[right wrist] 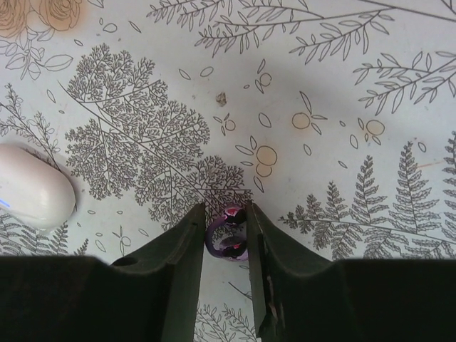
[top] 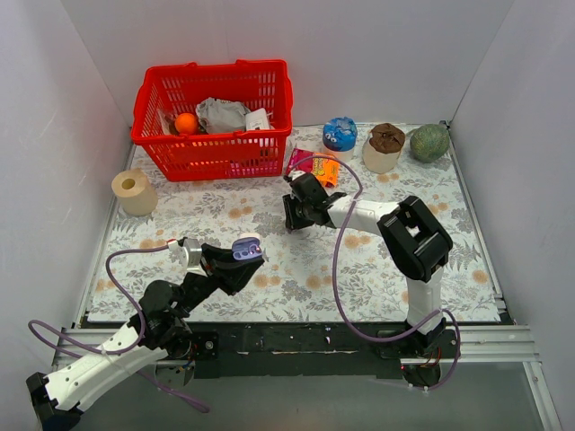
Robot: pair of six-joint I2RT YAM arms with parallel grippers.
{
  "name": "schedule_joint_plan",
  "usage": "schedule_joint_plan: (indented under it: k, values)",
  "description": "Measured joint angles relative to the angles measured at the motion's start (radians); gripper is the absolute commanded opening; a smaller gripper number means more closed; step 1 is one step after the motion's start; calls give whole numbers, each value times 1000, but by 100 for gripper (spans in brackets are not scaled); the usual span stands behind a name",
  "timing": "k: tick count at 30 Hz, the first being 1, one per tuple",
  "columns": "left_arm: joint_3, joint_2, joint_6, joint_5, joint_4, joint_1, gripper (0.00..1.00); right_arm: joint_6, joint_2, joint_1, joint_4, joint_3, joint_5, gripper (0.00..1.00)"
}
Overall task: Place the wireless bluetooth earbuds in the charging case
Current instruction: Pick up the earbud from the center of the board.
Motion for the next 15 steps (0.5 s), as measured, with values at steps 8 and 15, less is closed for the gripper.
schedule_joint_plan:
  k: [8,15]
  values:
    - [0,0,-2,2,7,0,0,-3,-47,0,5,-62,17,13]
    - [0,0,-7,7,10,0,0,-18,-85,0,-19,-98,39,3]
